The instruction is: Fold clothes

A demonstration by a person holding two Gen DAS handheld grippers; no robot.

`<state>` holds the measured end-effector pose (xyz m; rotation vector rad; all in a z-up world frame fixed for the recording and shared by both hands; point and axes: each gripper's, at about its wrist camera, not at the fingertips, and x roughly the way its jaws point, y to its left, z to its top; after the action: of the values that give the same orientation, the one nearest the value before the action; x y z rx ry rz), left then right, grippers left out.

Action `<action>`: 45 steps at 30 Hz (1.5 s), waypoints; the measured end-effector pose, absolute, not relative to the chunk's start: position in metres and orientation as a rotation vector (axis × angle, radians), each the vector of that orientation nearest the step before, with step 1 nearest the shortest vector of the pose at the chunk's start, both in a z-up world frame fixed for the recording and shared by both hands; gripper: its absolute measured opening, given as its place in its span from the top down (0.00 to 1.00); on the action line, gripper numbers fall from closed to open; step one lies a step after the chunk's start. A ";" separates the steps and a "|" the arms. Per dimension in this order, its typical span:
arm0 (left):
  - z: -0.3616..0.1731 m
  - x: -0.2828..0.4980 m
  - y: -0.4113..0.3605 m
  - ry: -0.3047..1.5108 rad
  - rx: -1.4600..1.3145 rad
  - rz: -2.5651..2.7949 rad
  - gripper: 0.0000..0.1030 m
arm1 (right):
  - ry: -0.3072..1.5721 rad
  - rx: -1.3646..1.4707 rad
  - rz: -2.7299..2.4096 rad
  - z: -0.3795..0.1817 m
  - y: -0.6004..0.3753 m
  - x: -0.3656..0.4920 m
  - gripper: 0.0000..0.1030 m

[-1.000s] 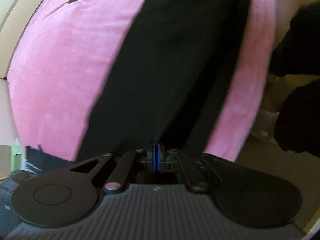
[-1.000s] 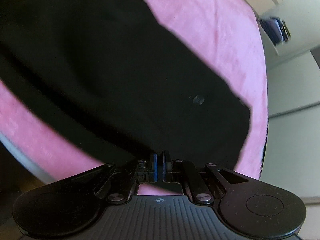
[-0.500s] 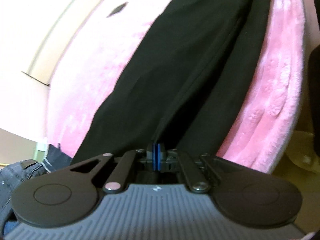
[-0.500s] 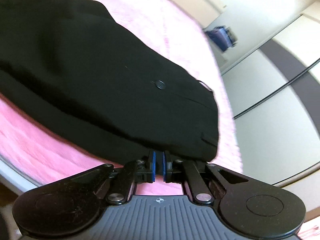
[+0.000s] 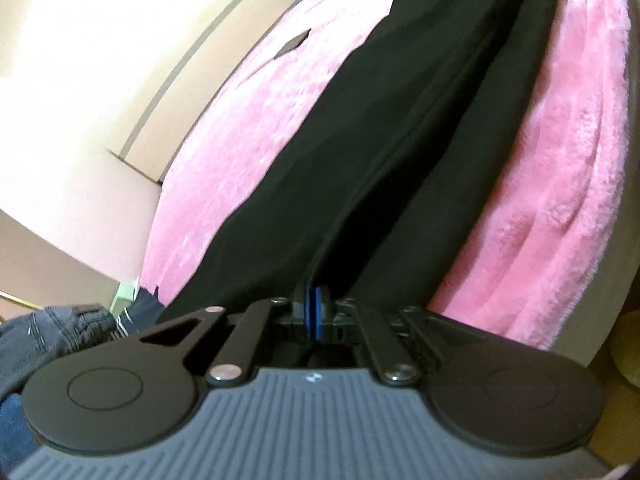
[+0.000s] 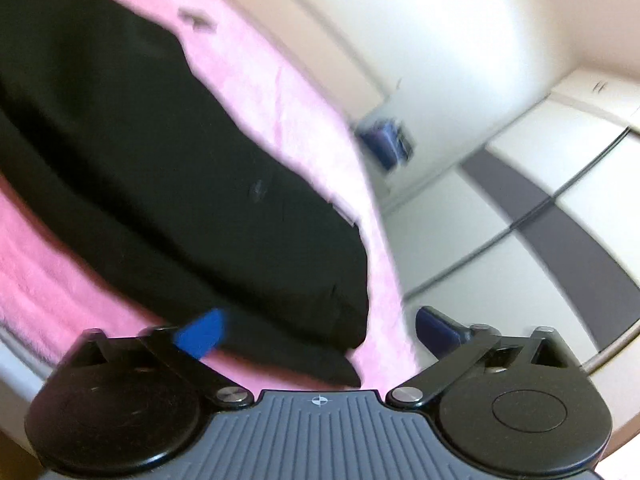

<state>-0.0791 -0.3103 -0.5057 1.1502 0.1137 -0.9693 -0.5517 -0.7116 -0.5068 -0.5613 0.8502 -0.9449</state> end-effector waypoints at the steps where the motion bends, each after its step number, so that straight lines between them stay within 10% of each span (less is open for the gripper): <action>1: -0.505 -0.080 -0.311 0.119 1.171 -0.968 0.99 | 0.855 -0.575 -0.927 -0.505 -0.713 -0.552 0.01; 4: -0.495 -0.082 -0.310 0.123 1.196 -0.953 0.98 | 0.856 -0.621 -0.885 -0.498 -0.724 -0.556 0.03; 7: -0.486 -0.086 -0.311 0.150 1.218 -0.928 0.98 | 0.897 -0.629 -0.846 -0.497 -0.746 -0.559 0.30; 16: -0.480 -0.098 -0.321 0.225 1.277 -0.839 0.98 | 1.049 -0.726 -0.627 -0.524 -0.799 -0.550 0.32; 23: -0.481 -0.093 -0.323 0.210 1.282 -0.841 0.98 | 1.067 -0.765 -0.594 -0.525 -0.809 -0.538 0.97; 45: -0.505 -0.108 -0.294 0.121 1.318 -0.857 0.95 | 1.036 -0.618 -0.793 -0.500 -0.814 -0.551 0.98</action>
<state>-0.1079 -0.2939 -0.5047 1.3180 0.1212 -0.8568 -0.5506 -0.8144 -0.5002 -0.6181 1.0362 -0.7927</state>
